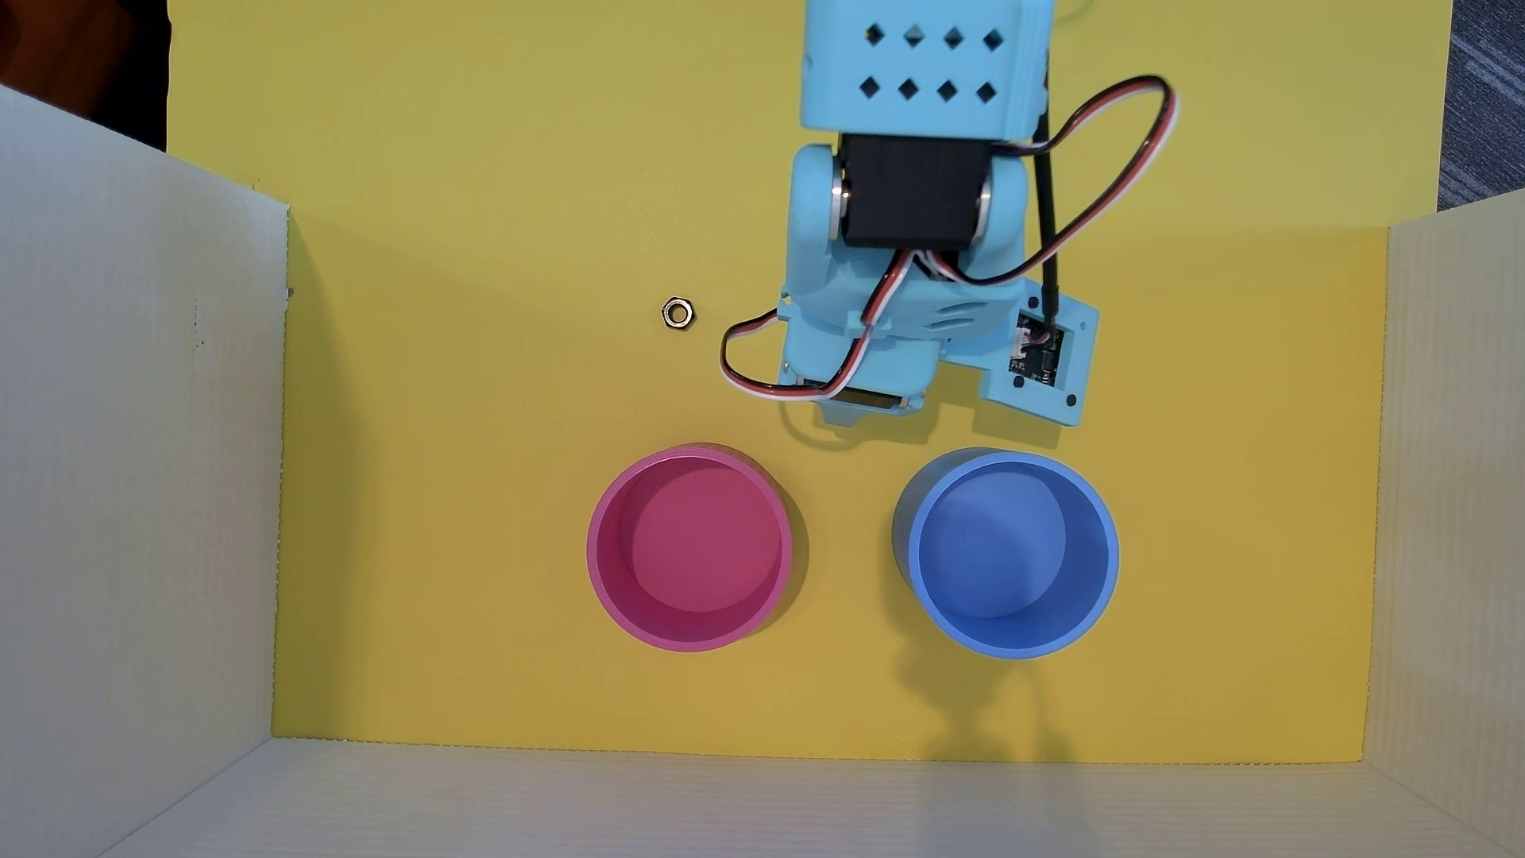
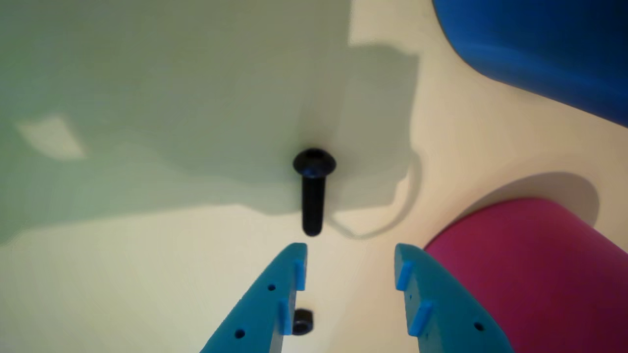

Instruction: Pick up the bolt and place it in the pink box

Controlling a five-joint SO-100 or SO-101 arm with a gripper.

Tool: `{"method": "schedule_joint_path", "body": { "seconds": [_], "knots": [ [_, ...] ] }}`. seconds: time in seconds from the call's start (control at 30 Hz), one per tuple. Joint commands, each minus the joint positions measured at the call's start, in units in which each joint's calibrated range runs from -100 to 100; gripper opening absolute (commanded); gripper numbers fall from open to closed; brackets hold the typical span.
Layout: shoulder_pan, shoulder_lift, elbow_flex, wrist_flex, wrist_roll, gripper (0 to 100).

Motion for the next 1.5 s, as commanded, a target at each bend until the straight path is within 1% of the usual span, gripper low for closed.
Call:
{"method": "schedule_joint_path", "body": {
  "seconds": [0.0, 0.27, 0.5, 0.57, 0.63, 0.67, 0.87, 1.07, 1.2, 1.33, 1.47],
  "knots": [
    [0.3, 0.0, -1.2, -0.8, -0.2, 13],
    [-0.4, 7.4, 1.1, -3.9, -1.1, 13],
    [-0.3, 8.4, -0.5, -3.3, -0.8, 12],
    [-0.4, 8.4, -0.4, -3.2, -0.8, 10],
    [-0.1, 8.5, -0.4, -3.1, -1.1, 0],
    [-0.1, 8.5, -0.3, -3.1, -1.1, 1],
    [0.0, 7.5, -0.6, -2.7, -0.5, 1],
    [1.3, -5.0, -9.9, 8.0, -0.5, 1],
    [4.6, -11.9, -17.9, 13.6, 0.3, 1],
    [9.3, -9.8, -24.9, 14.8, 1.3, 1],
    [11.3, -3.8, -30.9, 14.6, 1.3, 1]
  ]
}}
